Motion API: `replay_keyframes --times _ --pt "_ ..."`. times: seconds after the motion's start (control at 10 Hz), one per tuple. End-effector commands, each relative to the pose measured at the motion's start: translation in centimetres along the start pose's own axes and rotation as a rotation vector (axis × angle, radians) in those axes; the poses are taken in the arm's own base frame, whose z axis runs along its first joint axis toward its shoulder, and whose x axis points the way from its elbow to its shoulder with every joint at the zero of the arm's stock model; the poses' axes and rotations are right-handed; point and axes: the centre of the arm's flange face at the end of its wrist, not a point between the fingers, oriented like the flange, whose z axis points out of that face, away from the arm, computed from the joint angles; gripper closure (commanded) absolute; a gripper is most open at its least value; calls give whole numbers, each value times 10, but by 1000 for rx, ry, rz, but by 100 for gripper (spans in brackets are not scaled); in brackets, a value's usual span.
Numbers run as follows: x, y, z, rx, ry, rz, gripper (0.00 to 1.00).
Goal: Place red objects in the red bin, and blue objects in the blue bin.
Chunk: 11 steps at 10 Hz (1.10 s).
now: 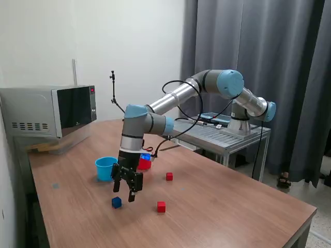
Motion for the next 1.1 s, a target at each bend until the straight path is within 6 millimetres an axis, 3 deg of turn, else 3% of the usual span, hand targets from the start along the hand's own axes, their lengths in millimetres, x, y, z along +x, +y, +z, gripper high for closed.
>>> replay_keyframes --times 0.0,0.8,0.9,1.0 --pt "-1 0 5 1 1 -3 0" --pt "-4 4 16 -24 -9 -6 0" --pt "-4 3 18 -19 -8 -6 100" --pt "-4 2 19 -19 -8 -4 100"
